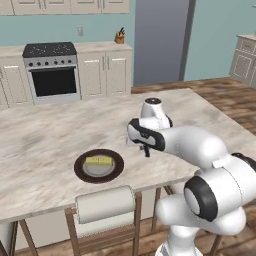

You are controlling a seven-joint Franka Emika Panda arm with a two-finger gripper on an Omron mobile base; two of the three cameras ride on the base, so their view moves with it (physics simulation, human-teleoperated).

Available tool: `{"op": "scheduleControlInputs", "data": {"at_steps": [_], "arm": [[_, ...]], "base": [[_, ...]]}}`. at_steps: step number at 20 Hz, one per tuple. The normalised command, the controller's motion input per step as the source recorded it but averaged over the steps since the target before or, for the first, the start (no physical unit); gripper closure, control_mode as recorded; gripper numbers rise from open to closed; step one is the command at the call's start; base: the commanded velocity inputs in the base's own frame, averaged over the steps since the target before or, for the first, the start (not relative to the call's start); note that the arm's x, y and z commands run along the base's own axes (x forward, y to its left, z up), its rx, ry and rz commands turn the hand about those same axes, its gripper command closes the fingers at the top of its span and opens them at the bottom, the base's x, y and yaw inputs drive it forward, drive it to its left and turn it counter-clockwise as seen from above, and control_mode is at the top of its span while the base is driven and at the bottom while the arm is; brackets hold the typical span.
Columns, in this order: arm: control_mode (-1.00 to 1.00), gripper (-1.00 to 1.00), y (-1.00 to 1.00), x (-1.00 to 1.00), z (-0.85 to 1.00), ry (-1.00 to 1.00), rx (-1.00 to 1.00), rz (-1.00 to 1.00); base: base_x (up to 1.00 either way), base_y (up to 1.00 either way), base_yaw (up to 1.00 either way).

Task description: Retrieve the butter from the fridge and place it on a plate on the dining table. Then retrieve the butter knife by the fridge and place it near the plate.

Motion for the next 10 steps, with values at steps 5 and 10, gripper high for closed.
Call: {"op": "scheduleControlInputs", "data": {"at_steps": [5,10], "arm": [[-1.0,1.0,0.05,0.08,-0.29,0.0,0.0,0.0],[-1.0,1.0,0.06,0.1,-0.27,0.0,0.0,0.0]], "base": [[0.0,0.0,0.0],[0.0,0.0,0.0]]}}
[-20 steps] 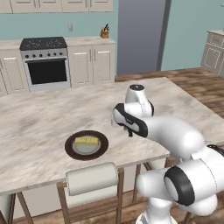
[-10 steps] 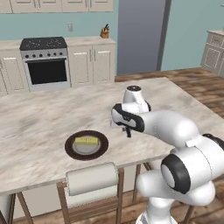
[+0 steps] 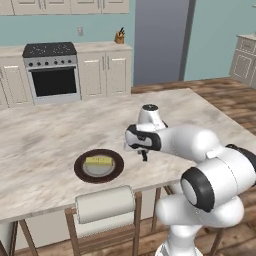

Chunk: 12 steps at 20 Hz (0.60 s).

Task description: Retrieve the butter from the fridge and place it on a plate on the dining table. Then retrieve the butter knife by the fridge and place it near the plate.

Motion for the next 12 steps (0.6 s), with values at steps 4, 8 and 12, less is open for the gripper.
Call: {"op": "scheduleControlInputs", "data": {"at_steps": [4,8,12], "arm": [[-1.0,1.0,0.05,0.1,-0.26,0.02,0.0,0.0],[-1.0,1.0,0.05,0.13,-0.28,0.04,0.0,0.0],[-1.0,1.0,0.04,0.13,-0.31,0.04,0.0,0.0]], "base": [[0.0,0.0,0.0],[0.0,0.0,0.0],[0.0,0.0,0.0]]}}
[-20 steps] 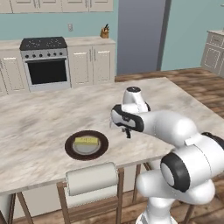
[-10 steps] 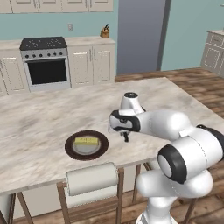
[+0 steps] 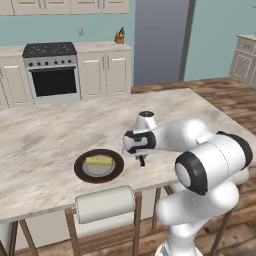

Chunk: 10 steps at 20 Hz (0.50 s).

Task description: Retrieve the butter from the fridge and place it on a plate on the dining table. Then retrieve the butter knife by the fridge and place it near the plate.

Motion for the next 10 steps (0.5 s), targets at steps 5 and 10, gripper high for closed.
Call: {"op": "scheduleControlInputs", "data": {"at_steps": [5,10], "arm": [[-1.0,1.0,0.03,0.13,-0.32,0.05,0.0,0.0],[-1.0,1.0,0.03,0.18,-0.3,0.04,0.0,0.0]], "base": [[0.0,0.0,0.0],[0.0,0.0,0.0]]}}
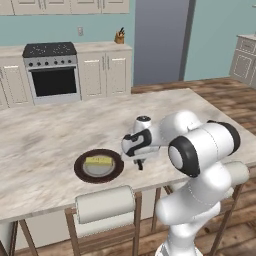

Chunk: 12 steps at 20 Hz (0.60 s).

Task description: Retrieve the butter from the fridge and place it on a plate on the dining table. Then retrieve the butter knife by the fridge and place it near the plate.

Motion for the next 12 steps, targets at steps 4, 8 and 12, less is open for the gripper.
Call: {"op": "scheduleControlInputs", "data": {"at_steps": [4,8,12], "arm": [[-1.0,1.0,0.03,0.19,-0.23,0.02,0.0,0.0],[-1.0,1.0,0.04,0.12,-0.12,0.0,0.0,0.0],[-1.0,1.0,0.0,0.0,-0.02,0.0,0.0,0.0]], "base": [[0.0,0.0,0.0],[0.0,0.0,0.0],[0.0,0.0,0.0]]}}
